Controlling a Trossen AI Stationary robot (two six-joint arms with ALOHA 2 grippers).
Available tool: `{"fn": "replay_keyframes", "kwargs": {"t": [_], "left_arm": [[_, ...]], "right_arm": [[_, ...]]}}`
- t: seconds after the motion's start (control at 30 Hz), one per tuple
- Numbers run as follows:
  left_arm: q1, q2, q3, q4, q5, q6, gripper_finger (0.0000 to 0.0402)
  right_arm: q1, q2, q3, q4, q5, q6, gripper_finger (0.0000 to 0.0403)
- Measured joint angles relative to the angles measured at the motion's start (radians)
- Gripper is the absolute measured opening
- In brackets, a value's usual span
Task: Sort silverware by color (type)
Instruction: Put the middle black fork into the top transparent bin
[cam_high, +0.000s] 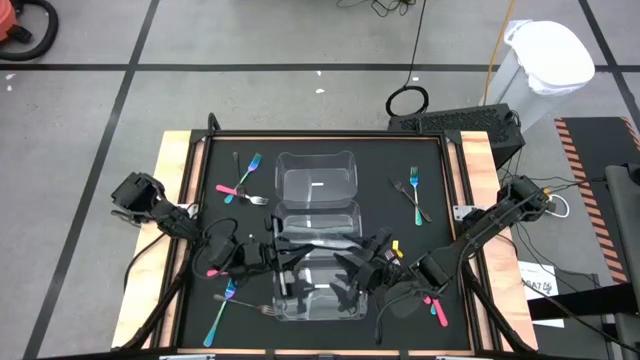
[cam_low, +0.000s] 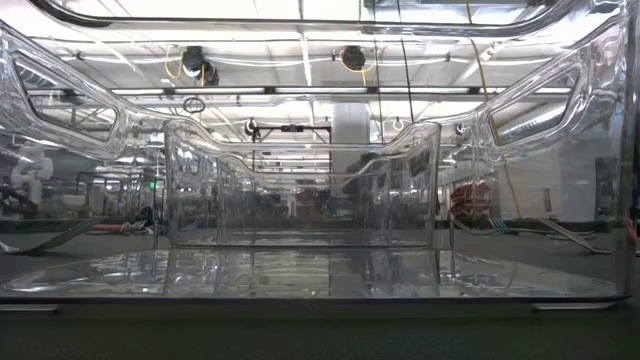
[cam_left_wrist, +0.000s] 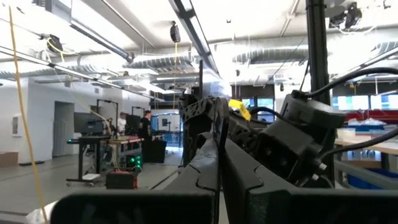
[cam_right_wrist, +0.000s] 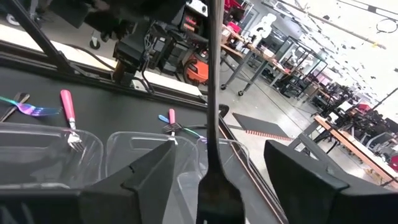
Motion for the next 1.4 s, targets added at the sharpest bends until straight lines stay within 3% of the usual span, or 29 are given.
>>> {"fn": "replay_keyframes", "kwargs": {"t": [0.7, 1.1, 1.4], "left_arm": [[-0.002, 0.000, 0.000, 0.013, 0.064, -0.025, 0.0004], [-0.001, 0.000, 0.000, 0.007, 0.130, -0.024, 0.0004], [0.016, 0.000, 0.000, -0.046, 0.183, -0.003, 0.0004]], "right_arm": [[0.003, 0.000, 0.000, -0.057, -0.010, -0.003, 0.0200], [0.003, 0.000, 0.000, -0.055, -0.093, 0.002, 0.0154], [0.003, -0.034, 0.000, -0.063, -0.274, 0.112, 0.0133]]}}
